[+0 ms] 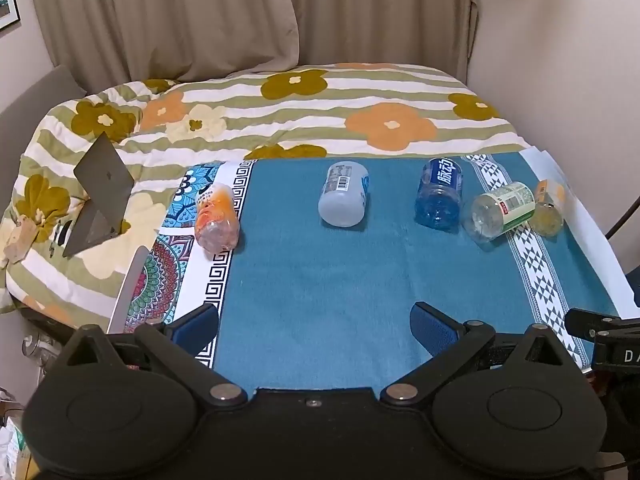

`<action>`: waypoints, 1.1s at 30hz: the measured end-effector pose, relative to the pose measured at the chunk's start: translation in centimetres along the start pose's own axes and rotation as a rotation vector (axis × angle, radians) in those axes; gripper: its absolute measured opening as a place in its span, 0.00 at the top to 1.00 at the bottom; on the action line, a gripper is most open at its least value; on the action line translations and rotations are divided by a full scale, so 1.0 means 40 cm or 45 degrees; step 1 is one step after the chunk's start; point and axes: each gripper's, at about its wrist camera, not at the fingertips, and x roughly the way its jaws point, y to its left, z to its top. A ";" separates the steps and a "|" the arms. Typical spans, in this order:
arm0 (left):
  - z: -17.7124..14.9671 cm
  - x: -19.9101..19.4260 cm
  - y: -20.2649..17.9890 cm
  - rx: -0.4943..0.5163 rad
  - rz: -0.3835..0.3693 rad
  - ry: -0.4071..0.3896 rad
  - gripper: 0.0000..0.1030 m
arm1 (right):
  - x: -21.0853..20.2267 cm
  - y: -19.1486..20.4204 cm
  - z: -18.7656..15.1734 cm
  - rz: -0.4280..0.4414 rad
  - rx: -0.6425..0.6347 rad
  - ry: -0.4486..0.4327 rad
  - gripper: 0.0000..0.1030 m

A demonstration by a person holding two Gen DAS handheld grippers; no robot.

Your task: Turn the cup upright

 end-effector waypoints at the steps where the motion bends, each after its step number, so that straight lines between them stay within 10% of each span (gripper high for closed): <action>1: 0.001 0.001 0.000 0.001 0.001 0.000 0.00 | 0.002 0.000 0.000 0.001 -0.001 0.000 0.00; 33: 0.002 -0.012 0.004 -0.009 0.006 -0.023 0.00 | -0.002 0.007 0.005 0.012 0.013 -0.004 0.00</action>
